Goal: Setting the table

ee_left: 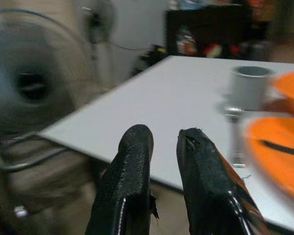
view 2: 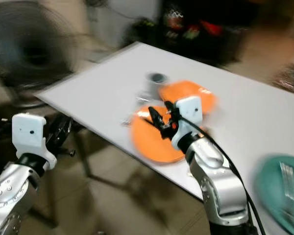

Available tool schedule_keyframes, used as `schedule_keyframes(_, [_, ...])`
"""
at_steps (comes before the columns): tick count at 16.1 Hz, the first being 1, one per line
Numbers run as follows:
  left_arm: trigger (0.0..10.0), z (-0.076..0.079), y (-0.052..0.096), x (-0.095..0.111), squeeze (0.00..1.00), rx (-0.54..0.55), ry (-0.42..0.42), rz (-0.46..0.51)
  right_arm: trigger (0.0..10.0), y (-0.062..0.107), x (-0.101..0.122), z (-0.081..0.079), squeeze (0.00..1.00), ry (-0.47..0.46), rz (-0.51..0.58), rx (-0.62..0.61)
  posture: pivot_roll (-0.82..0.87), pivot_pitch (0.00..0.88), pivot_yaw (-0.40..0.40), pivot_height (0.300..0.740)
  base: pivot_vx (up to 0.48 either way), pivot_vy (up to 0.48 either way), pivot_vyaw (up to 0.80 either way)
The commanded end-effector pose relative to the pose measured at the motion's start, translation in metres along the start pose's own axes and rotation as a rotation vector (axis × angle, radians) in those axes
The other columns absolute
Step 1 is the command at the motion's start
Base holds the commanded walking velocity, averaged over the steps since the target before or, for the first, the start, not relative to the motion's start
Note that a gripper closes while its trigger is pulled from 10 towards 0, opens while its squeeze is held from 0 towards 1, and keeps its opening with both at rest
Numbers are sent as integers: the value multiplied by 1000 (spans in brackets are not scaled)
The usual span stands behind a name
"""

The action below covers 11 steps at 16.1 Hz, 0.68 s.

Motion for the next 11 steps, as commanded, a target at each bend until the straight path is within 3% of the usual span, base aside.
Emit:
schedule_keyframes(1, [10000,-3,0,0,0,12,-7,0,10000,-2,-1,-8,0,-6,0,30,22,0,-50,740,0,0,800])
schedule_keyframes(3, [10000,-1,0,0,0,-9,-17,-2,10000,-1,-5,-4,0,-44,-3,8,23,0,-39,740,0,0,800])
schedule_keyframes(9, [10000,-6,-14,0,0,-62,-46,7,10000,13,-8,15,0,-98,29,-124,-29,0,34,740,0,342,800])
schedule_keyframes(11, [10000,-8,-17,-1,0,-52,-43,4,10000,15,-5,18,0,-103,43,-135,-36,0,40,740,0,345,0])
Point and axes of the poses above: a point about 5 cm out from each wrist's last joint towards the gripper, its own y axis pointing back from the gripper into the wrist, its own x axis along the axis of the wrist's last joint, z = x × y, the point moved 6 cm from there along -y, pointing out of the wrist towards the gripper, and after that the axes turned 14 degrees about -y, right-handed, at the moved point
